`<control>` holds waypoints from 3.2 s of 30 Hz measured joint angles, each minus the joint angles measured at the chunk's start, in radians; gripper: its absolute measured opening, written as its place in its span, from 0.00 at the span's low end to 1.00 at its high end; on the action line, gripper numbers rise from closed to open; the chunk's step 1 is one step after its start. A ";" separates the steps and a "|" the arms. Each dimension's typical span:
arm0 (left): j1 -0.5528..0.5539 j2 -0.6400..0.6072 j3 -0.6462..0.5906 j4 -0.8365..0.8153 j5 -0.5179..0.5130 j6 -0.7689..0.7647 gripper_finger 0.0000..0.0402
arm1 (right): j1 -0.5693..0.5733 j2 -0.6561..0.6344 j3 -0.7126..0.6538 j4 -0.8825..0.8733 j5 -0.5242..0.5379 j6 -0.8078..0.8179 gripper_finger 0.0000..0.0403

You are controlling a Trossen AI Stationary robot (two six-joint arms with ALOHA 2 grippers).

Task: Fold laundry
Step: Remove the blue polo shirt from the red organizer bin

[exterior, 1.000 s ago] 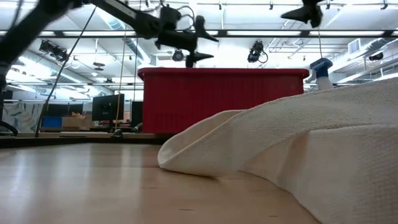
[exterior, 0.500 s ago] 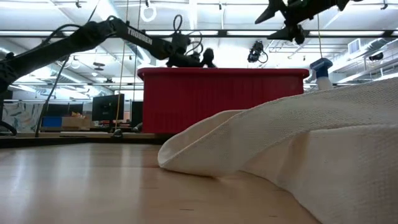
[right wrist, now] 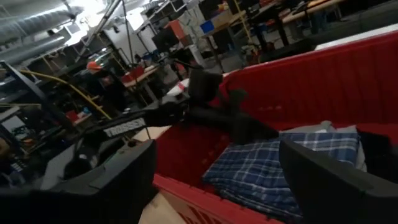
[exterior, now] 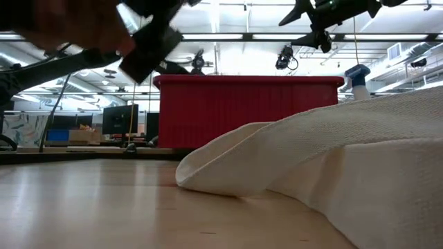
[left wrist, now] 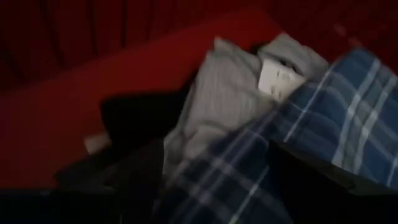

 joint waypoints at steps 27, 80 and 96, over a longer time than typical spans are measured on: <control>-0.020 -0.074 0.001 -0.066 0.613 0.120 0.58 | -0.001 0.001 0.000 -0.005 -0.062 0.036 0.86; -0.087 -0.006 0.001 -0.085 0.187 0.164 0.48 | -0.003 0.000 0.000 -0.029 -0.063 0.023 0.86; -0.120 -0.053 0.002 -0.164 0.479 0.133 0.75 | -0.003 0.000 -0.001 -0.029 -0.090 0.026 0.86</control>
